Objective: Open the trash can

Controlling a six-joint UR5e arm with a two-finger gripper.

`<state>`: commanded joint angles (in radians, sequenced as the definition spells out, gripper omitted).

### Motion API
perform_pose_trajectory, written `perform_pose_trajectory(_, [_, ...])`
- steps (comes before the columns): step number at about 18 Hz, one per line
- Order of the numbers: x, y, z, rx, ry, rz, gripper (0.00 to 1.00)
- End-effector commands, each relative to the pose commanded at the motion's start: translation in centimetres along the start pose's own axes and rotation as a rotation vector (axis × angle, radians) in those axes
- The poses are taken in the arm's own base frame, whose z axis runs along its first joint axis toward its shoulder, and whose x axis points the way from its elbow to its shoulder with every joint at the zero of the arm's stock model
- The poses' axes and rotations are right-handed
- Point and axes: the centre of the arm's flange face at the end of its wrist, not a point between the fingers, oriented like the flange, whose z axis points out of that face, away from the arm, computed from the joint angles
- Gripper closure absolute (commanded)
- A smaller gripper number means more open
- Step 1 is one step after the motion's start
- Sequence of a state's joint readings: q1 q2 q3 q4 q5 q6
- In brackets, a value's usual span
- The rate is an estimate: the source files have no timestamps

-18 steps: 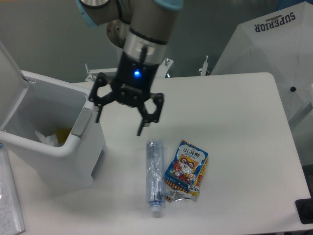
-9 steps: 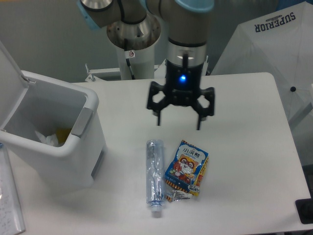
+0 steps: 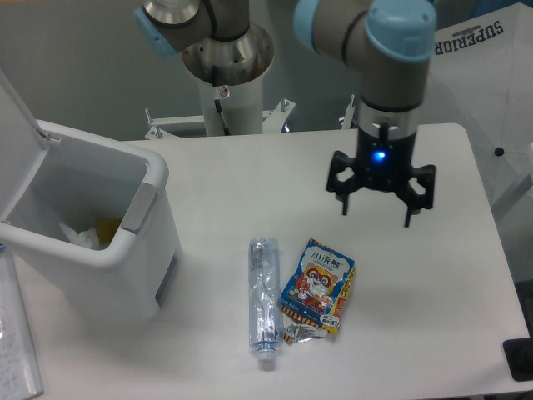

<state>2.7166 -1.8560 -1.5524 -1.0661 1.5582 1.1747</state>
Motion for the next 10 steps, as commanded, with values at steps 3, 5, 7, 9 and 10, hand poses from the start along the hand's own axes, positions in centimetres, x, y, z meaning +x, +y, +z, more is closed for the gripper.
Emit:
perform_pose_trajectory(3, [-1.8, 2.1, 1.7, -0.019, 0.014, 0.048, 0.0])
perform_pose_trajectory(5, [-1.7, 2.2, 2.0, -0.021, 0.02, 0.056, 0.0])
perform_pose_trajectory(7, [-1.8, 2.2, 2.9, -0.025, 0.031, 0.056, 0.0])
perform_pose_trajectory(9, [-1.9, 2.3, 3.2, -0.028, 0.035, 0.056, 0.0])
perform_pose_trajectory(10, [-1.9, 2.3, 3.3, -0.028, 0.037, 0.054, 0.0])
